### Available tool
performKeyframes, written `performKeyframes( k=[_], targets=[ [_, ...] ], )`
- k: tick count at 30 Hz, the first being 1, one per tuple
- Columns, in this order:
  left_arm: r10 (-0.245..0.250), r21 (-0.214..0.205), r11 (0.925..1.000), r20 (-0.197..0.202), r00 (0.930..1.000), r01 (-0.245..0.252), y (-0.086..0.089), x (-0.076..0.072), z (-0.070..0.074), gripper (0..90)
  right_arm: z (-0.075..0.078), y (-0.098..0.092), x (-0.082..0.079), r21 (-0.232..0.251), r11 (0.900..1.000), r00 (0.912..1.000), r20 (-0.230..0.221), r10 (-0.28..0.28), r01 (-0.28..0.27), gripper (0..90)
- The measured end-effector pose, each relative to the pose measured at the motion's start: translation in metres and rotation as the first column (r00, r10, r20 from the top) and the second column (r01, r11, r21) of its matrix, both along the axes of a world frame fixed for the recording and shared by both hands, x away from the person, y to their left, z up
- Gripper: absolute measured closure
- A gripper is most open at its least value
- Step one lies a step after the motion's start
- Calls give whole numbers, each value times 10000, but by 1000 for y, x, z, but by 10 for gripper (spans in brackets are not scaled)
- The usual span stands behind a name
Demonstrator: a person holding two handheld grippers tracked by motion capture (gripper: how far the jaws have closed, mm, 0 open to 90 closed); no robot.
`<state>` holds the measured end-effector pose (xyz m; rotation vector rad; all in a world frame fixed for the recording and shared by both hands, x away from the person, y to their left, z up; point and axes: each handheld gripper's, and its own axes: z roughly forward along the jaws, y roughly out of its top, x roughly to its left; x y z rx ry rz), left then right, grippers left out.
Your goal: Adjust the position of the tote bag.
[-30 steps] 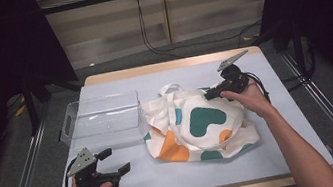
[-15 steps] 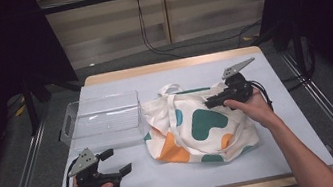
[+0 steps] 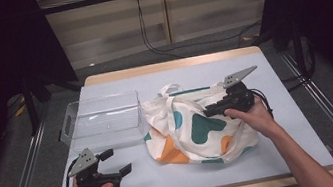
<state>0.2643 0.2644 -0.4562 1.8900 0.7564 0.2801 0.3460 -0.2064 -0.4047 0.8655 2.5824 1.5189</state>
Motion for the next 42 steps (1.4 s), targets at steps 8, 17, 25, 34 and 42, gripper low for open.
performKeyframes(
  k=[8,17,25,34,42],
  targets=[
    [-32,19,10000,-35,10000,32,-1,0,0,104,-7,0,-17,437,9990,9999,36,97,-98,820],
    [109,-194,9998,15,9999,-109,2,-2,3,122,-9,7,-32,426,9982,9991,142,405,-411,820],
    [298,-25,9996,31,9996,-298,1,-4,3,125,-13,11,-49,774,9946,9976,25,694,-694,818],
    [49,-142,9999,100,9999,-47,1,-5,4,127,-13,20,-64,958,9896,9942,48,1077,-1077,815],
    [-112,-162,9998,64,9999,113,-1,-5,4,148,-17,28,-75,930,9865,9909,162,1337,-1346,815]
  ],
)
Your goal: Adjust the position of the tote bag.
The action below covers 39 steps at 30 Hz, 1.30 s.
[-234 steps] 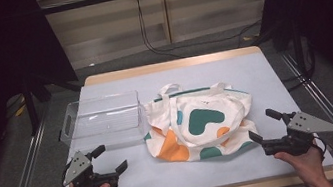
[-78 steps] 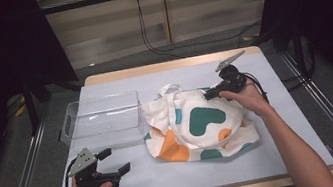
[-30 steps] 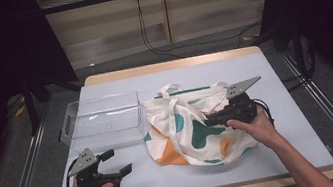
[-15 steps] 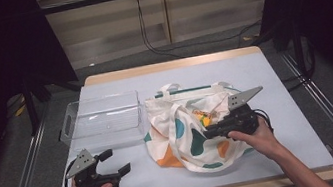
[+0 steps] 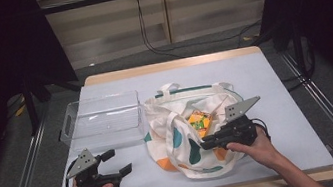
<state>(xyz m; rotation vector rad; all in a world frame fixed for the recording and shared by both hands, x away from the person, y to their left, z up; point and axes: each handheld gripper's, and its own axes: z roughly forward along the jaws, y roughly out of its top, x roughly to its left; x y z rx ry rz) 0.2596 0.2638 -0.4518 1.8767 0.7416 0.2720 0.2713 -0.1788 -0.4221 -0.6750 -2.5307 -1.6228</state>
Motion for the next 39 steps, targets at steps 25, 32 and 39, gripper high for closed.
performKeyframes(
  k=[25,32,39],
  targets=[
    [-432,96,9990,-74,9990,432,-5,-4,1,157,-35,21,-16,-1496,9846,9957,-330,862,-902,822],
    [-523,104,9986,-115,9986,524,-7,-5,2,166,-46,24,-14,-2069,9748,9965,-253,796,-832,830],
    [-568,146,9983,-124,9983,570,-9,-5,2,190,-55,24,-9,-2324,9689,9961,-448,761,-844,831]
  ],
)
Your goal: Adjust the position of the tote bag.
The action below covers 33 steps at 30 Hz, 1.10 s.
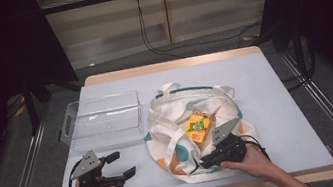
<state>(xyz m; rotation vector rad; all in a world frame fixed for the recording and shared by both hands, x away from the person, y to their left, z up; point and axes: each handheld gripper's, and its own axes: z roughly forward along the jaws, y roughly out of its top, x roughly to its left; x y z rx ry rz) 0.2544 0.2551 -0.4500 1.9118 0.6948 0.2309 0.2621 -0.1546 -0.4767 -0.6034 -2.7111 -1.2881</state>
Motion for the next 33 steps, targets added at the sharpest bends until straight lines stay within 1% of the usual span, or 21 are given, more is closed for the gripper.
performKeyframes(
  k=[1,3,4,5,6,7,8,11,12,16,17,19,21,23,25,27,28,29,30,31,33],
  targets=[
    [-46,3,10000,-25,10000,46,-1,0,0,198,1,0,-1,-60,10000,10000,32,-36,37,822],
    [-149,-68,9999,-99,9998,148,-3,0,0,235,6,-2,-2,210,9998,10000,61,-40,39,782],
    [-223,-65,9997,-162,9996,222,-4,0,0,235,6,-2,-2,210,9998,10000,61,-40,39,782],
    [-345,-110,9994,-188,9992,343,-5,1,0,259,12,-4,-3,462,9989,9998,150,-98,91,735],
    [-381,-207,9991,-241,9990,376,-7,0,0,267,14,-5,-3,583,9982,9997,204,-125,113,723],
    [-375,-92,9993,-240,9990,373,-8,1,0,281,17,-6,-4,602,9981,9995,274,-175,158,695],
    [-443,-63,9990,-312,9985,442,-10,1,0,281,17,-6,-4,602,9981,9995,274,-175,158,695],
    [-631,14,9980,-398,9972,632,-16,0,1,298,25,-10,-7,787,9964,9985,418,-342,308,636],
    [-676,44,9977,-380,9970,678,-17,-1,1,304,27,-12,-7,836,9956,9973,561,-468,421,614],
    [-896,104,9959,-547,9945,903,-23,0,4,307,35,-21,-8,1121,9909,9931,811,-842,749,575],
    [-941,61,9955,-619,9936,947,-25,1,4,316,37,-24,-7,1332,9875,9921,811,-955,842,574],
    [-1172,75,9930,-712,9905,1181,-30,4,5,371,41,-29,-5,1485,9841,9901,861,-1106,970,570],
    [-1452,217,9889,-743,9866,1472,-36,6,8,409,44,-34,-4,1515,9819,9871,950,-1286,1134,569],
    [-1677,555,9835,-737,9831,1720,-42,9,10,462,48,-41,-2,1585,9775,9829,986,-1558,1390,567],
    [-1957,801,9760,-857,9769,2025,-50,11,13,470,50,-45,0,1640,9745,9805,981,-1703,1529,567],
    [-2342,880,9664,-870,9683,2417,-58,14,17,481,53,-52,2,1710,9700,9761,1026,-1918,1726,564],
    [-2359,832,9665,-844,9681,2428,-61,15,18,485,55,-56,3,1725,9671,9721,1092,-2076,1871,559],
    [-2469,942,9627,-785,9658,2538,-63,17,20,485,56,-58,4,1731,9651,9691,1149,-2180,1966,554],
    [-2466,853,9637,-791,9659,2530,-67,18,22,485,57,-62,6,1751,9625,9658,1201,-2298,2073,552],
    [-2533,876,9618,-761,9644,2595,-70,21,25,485,58,-65,7,1773,9595,9629,1202,-2418,2188,550],
    [-2453,880,9640,-694,9670,2509,-75,25,29,455,60,-73,10,1743,9526,9529,1309,-2735,2495,545]
  ],
)
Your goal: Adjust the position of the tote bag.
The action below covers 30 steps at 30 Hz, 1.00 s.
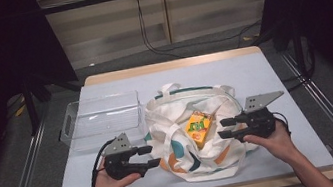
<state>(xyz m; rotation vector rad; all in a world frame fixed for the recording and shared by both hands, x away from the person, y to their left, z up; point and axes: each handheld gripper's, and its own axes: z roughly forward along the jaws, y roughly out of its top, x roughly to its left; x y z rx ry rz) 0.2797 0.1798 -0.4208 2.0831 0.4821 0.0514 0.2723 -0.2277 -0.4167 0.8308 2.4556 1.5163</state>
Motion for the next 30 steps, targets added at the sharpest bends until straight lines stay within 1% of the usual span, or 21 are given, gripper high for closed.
performKeyframes(
  k=[1,2,3,5,8,10,11,13,14,15,16,17,20,21,22,25,26,27,28,29,30],
  targets=[
    [32,-52,10000,-13,10000,-32,-5,4,3,446,1,-4,2,23,9999,9999,19,-143,143,545],
    [21,-58,10000,12,10000,-21,-6,5,4,428,4,-13,6,-27,9988,9988,125,-484,484,539],
    [-7,0,10000,86,10000,7,-10,8,6,428,4,-13,6,-27,9988,9988,125,-484,484,539],
    [-47,32,10000,168,9998,47,-16,12,10,426,7,-22,12,30,9971,9971,94,-757,757,529],
    [-396,162,9991,278,9988,392,-25,18,16,436,11,-33,20,-65,9936,9936,129,-1125,1126,513],
    [-519,177,9985,85,9986,517,-32,22,18,459,13,-37,24,-217,9906,9908,152,-1347,1350,496],
    [-492,267,9984,135,9987,488,-34,23,20,483,14,-39,27,-248,9882,9884,184,-1508,1513,490],
    [-597,322,9977,167,9981,591,-39,27,22,454,16,-42,36,-379,9846,9852,188,-1701,1707,480],
    [-683,268,9973,158,9975,679,-42,29,22,454,16,-42,36,-379,9846,9852,188,-1701,1707,480],
    [-693,374,9970,236,9973,684,-45,31,24,443,16,-42,40,-491,9828,9839,168,-1777,1783,477],
    [-846,552,9950,278,9960,830,-51,34,25,433,16,-44,48,-629,9801,9821,52,-1885,1884,465],
    [-846,552,9950,278,9960,830,-51,34,25,428,16,-44,48,-629,9801,9821,52,-1885,1884,465],
    [-1146,875,9899,291,9930,1117,-59,39,26,432,13,-44,60,-885,9753,9788,-141,-2045,2025,438],
    [-1208,1208,9859,356,9920,1157,-61,41,27,431,11,-44,63,-918,9747,9782,-226,-2065,2037,434],
    [-1243,1360,9835,258,9919,1197,-63,43,27,417,8,-42,71,-1143,9697,9750,-275,-2206,2161,418],
    [-1314,1561,9796,222,9911,1264,-68,49,26,384,6,-41,76,-1154,9692,9739,-407,-2234,2175,412],
    [-1459,1654,9760,129,9892,1418,-70,51,25,371,4,-39,78,-1247,9683,9738,-435,-2232,2164,407],
    [-1595,1819,9712,162,9871,1540,-71,52,25,355,3,-37,81,-1369,9678,9745,-475,-2195,2113,404],
    [-1546,1884,9707,141,9879,1492,-73,52,23,323,1,-34,85,-1536,9655,9734,-587,-2213,2102,401],
    [-1636,1968,9677,163,9864,1573,-75,53,22,323,1,-34,85,-1536,9655,9734,-587,-2213,2102,401],
    [-1654,1923,9683,147,9861,1595,-76,53,21,305,0,-33,88,-1668,9625,9724,-574,-2261,2139,397]
  ],
)
